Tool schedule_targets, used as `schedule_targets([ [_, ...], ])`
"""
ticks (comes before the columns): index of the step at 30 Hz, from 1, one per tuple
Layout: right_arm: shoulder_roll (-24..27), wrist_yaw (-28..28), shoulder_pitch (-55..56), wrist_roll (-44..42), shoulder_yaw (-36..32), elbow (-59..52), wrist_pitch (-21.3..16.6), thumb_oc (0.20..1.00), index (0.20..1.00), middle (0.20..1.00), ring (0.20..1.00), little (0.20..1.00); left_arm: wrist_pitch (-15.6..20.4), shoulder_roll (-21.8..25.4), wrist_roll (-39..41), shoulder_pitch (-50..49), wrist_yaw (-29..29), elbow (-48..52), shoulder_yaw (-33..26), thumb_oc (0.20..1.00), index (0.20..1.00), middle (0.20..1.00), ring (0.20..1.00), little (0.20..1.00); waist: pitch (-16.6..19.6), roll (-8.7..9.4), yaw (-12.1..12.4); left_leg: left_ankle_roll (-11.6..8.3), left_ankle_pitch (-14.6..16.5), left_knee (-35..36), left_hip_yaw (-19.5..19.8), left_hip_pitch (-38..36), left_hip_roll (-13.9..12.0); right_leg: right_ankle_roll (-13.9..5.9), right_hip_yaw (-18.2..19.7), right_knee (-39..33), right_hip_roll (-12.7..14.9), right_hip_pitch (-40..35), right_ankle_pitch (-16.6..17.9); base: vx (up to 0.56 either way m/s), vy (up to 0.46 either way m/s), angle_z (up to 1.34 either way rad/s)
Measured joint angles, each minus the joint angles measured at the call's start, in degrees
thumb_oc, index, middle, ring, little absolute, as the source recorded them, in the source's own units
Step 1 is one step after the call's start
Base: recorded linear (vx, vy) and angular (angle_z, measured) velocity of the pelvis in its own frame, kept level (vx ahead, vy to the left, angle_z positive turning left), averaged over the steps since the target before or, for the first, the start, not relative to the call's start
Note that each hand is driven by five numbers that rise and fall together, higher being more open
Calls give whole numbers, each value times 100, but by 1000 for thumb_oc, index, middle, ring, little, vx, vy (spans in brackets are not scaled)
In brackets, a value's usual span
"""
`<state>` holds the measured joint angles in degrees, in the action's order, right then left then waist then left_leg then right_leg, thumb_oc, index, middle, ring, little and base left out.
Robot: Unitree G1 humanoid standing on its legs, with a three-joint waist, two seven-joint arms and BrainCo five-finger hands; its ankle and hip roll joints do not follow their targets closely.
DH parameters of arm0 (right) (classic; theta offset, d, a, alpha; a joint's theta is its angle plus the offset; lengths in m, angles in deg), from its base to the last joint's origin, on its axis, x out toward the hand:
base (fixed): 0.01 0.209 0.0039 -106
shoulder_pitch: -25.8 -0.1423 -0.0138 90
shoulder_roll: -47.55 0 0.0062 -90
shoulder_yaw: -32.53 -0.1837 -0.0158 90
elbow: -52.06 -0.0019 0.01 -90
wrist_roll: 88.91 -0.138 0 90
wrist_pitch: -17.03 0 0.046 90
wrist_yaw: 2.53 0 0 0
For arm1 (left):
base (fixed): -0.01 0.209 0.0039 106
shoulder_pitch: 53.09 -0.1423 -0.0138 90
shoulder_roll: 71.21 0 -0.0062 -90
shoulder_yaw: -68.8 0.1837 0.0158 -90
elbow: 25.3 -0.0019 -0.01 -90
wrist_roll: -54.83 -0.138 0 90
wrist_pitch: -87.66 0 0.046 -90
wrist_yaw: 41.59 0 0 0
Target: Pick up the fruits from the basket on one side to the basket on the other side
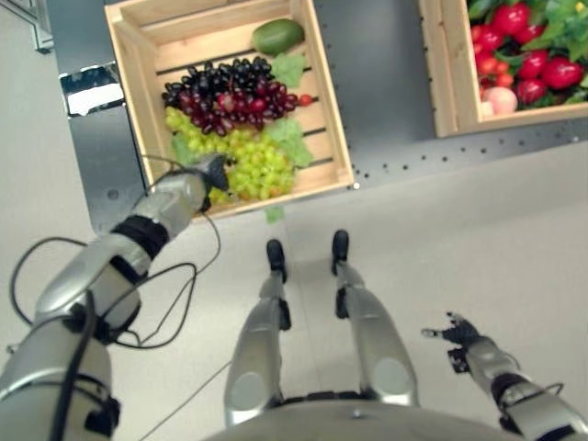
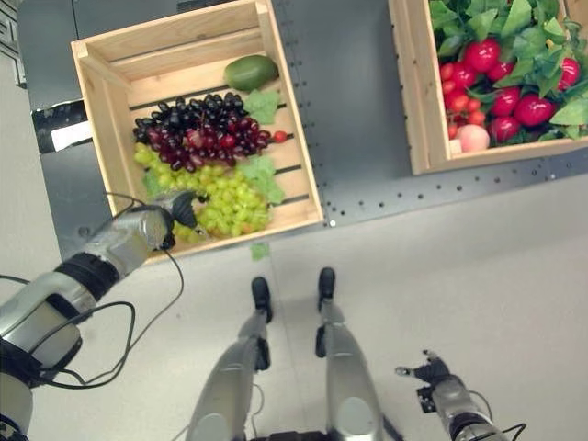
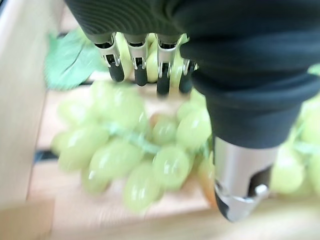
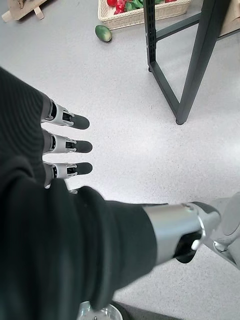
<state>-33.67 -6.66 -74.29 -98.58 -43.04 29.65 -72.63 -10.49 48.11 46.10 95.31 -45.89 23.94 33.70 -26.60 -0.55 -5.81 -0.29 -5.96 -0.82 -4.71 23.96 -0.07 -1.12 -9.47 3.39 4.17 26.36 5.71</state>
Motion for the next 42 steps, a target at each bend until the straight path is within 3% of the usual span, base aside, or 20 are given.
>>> schedule_targets([
  [7,-18,89,45,-2,162,11,-1,1000,1000,1000,1000,1000,29,186,182,601,-122,24,460,1000,1000,1000,1000,1000,-2,-6,23,0,0,3,-4,8,7,0,5,0,5,15,0,0,0,0],
  [15,-22,125,61,-4,195,9,-3,1000,1000,1000,1000,1000,65,259,174,635,-198,25,519,1000,1000,1000,1000,1000,-3,-9,30,0,0,-1,-21,60,18,-3,77,59,8,127,-1,2,0,-4],
  [30,-16,92,125,-76,201,-187,-10,1000,1000,1000,1000,1000,-13,-316,-258,609,-19,-874,414,1000,1000,1000,1000,1000,-8,-15,6,3,-1,-143,-140,307,37,-9,203,417,20,524,-86,-11,-2,-3],
  [42,1,-19,147,-116,216,-396,-33,1000,1000,1000,1000,1000,-165,-776,-630,430,188,-1464,-123,1000,1000,1000,1000,1000,-10,-11,-108,-3,10,-196,-152,391,36,-19,274,577,17,676,-163,18,1,0],
])
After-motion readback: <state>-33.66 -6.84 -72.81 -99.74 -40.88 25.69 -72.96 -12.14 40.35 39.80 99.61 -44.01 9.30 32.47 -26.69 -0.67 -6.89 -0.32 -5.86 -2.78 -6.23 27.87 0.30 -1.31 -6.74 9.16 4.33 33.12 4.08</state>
